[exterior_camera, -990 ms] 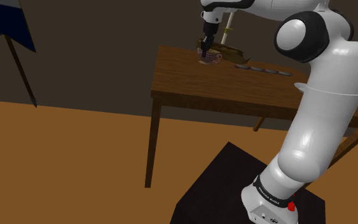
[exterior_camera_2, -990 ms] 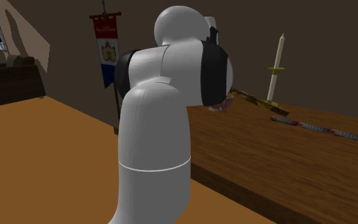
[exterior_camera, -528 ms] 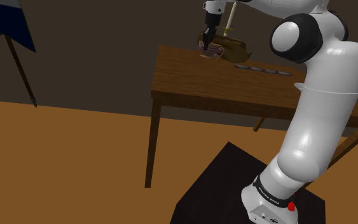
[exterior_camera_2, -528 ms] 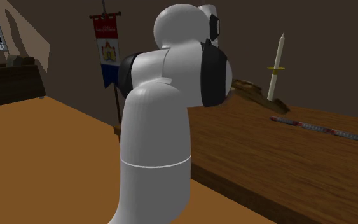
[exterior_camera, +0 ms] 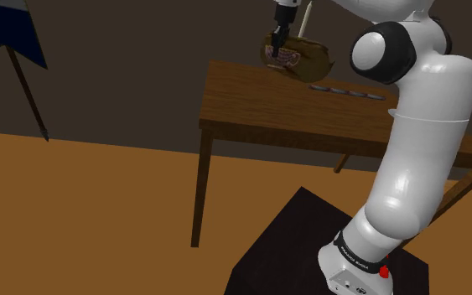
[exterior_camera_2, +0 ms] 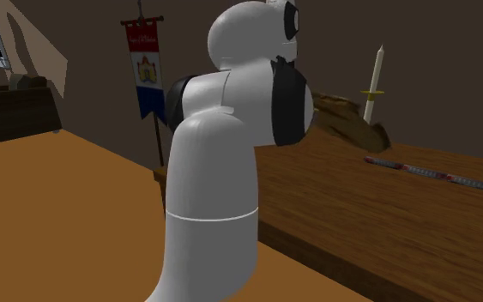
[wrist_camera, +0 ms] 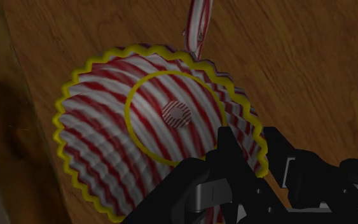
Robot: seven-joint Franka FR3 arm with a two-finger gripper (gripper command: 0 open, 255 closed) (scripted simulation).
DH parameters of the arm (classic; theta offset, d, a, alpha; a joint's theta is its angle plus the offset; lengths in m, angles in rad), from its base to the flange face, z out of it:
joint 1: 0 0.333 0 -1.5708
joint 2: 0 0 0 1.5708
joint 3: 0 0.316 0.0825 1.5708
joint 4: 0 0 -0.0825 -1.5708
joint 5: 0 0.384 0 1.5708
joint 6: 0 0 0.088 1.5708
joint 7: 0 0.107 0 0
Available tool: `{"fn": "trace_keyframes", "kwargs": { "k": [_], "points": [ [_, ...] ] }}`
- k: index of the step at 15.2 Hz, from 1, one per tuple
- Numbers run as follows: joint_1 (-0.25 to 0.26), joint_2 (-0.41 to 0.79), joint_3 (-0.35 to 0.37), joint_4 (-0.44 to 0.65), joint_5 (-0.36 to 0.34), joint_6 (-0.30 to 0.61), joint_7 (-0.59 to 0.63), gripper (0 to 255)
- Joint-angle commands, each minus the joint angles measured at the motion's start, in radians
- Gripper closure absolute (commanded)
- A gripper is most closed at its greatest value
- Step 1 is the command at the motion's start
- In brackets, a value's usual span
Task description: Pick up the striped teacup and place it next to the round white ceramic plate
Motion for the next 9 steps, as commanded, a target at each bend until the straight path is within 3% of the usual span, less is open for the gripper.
{"fn": "trace_keyframes", "kwargs": {
  "k": [1, 9],
  "points": [
    [-0.004, -0.059, -0.008, -0.072, -0.013, 0.018, -0.017, 255],
    [-0.045, -0.292, -0.055, -0.331, -0.069, 0.061, -0.122, 255]
  ]
}}
